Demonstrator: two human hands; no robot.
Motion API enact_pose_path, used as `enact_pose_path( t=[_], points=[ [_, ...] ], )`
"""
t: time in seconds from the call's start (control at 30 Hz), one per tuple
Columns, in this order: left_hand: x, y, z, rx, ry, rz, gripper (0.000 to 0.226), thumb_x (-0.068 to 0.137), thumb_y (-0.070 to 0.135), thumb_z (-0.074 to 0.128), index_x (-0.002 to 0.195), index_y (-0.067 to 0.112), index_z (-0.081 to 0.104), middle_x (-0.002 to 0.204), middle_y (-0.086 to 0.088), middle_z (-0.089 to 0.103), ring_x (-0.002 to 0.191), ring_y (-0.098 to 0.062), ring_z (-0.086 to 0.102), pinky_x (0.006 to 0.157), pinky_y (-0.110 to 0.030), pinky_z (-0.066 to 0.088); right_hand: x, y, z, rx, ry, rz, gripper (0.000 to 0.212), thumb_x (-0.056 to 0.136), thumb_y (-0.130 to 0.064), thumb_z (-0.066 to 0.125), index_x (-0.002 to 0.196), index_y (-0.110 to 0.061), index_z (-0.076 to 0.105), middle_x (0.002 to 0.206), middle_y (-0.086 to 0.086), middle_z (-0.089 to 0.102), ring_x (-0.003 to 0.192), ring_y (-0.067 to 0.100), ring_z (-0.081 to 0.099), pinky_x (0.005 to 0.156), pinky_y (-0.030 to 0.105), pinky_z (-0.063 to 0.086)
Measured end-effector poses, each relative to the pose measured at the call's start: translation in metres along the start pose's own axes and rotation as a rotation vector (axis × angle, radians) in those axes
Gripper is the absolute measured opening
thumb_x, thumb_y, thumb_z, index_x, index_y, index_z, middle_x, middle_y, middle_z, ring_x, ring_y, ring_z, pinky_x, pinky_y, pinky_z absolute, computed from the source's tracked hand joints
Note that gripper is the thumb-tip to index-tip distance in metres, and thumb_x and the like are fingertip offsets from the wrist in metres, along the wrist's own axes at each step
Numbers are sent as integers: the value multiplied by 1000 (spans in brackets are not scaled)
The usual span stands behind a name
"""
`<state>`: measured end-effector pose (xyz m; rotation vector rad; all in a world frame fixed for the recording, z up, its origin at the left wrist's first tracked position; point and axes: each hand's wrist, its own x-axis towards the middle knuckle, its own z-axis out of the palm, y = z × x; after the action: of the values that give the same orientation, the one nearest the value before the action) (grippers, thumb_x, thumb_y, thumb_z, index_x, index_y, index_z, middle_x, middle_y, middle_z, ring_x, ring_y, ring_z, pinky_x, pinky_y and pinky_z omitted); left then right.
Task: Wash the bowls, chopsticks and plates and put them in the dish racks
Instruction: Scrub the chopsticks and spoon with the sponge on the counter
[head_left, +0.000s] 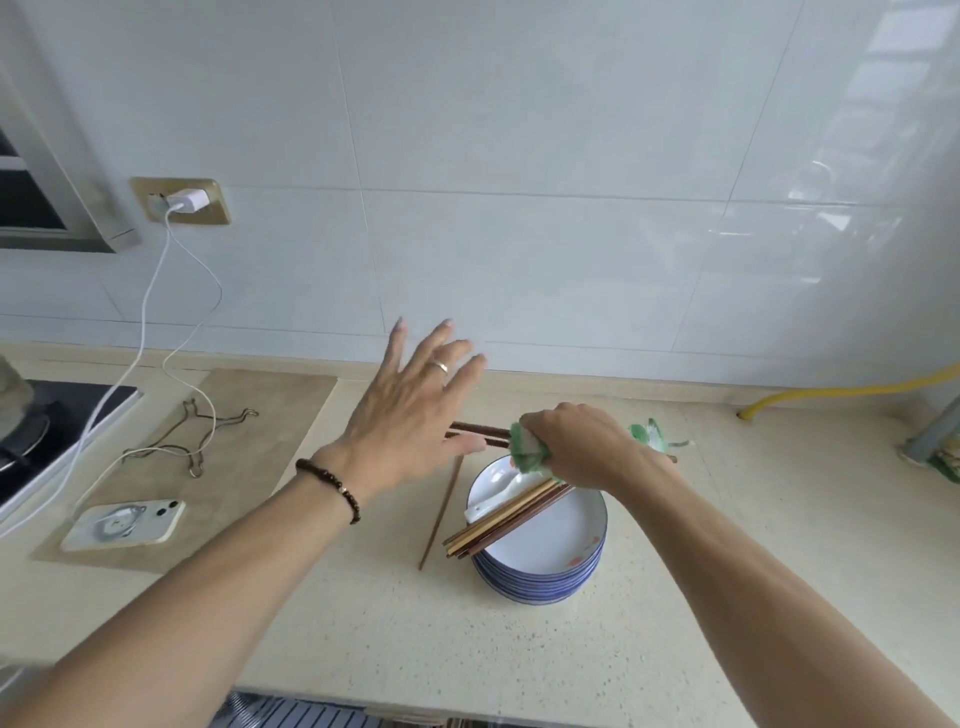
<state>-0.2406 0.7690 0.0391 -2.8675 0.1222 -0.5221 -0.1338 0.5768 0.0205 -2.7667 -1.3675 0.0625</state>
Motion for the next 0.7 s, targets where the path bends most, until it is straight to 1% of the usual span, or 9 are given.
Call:
enact_pose_path(
  t=[0.03,0.07,0.1,0.17,0.23,0.33,0.43,0.57,0.7],
  points=[
    [4,3,-2,53,-168,74,67,88,62,56,133,12,53,132,-12,59,133,-31,48,117,-58,26,1,-4,-1,-49,43,-25,19,88,-3,53,99,-19,55,80,1,55,74,28,53,63,33,38],
    [8,8,-4,55,-327,90,58,95,60,50,128,13,54,123,-9,63,119,-29,58,110,-50,38,1,-6,-3,-78,87,-47,20,89,-3,52,102,-18,54,80,2,55,72,29,52,63,33,38],
    [10,12,-5,21,-418,72,49,101,55,43,122,11,53,112,-8,65,100,-29,63,93,-44,49,2,-8,-4,-103,124,-75,19,90,-3,52,103,-18,53,81,3,57,71,29,53,62,34,37],
    [10,16,-2,-68,-413,50,42,107,45,31,111,9,52,86,-6,62,70,-29,55,64,-38,44,-1,-5,-2,-102,164,-134,16,94,-8,55,106,-18,53,87,3,64,72,27,55,62,33,35],
    [4,15,3,-68,-349,96,41,108,42,28,105,9,51,69,-1,50,56,-23,44,56,-35,36,-8,9,3,-64,142,-169,13,96,-13,56,108,-18,55,93,1,68,75,25,57,63,31,33],
    [-6,3,5,-42,-313,98,41,109,40,28,100,8,52,67,-1,51,53,-21,42,54,-33,35,-20,34,0,-34,125,-120,14,95,-10,58,109,-14,58,98,4,69,87,30,65,68,37,42],
    [-1,11,8,-38,-308,78,38,109,38,28,101,9,51,72,-3,54,57,-23,45,56,-33,35,-17,25,-3,-40,151,-134,18,96,-11,59,114,-13,60,106,2,70,97,26,65,98,39,42],
    [4,28,15,-13,-269,102,34,110,33,27,107,10,52,77,-2,58,60,-23,50,56,-35,38,-6,-2,6,-69,159,-230,16,100,-12,54,116,-13,57,100,2,69,81,24,63,66,28,36],
    [-14,-4,16,-8,-289,36,39,109,43,25,104,13,50,75,1,52,60,-23,48,57,-34,37,-21,40,4,-59,87,-87,19,98,-11,54,117,-13,56,104,3,70,89,26,65,66,28,33]
  ],
)
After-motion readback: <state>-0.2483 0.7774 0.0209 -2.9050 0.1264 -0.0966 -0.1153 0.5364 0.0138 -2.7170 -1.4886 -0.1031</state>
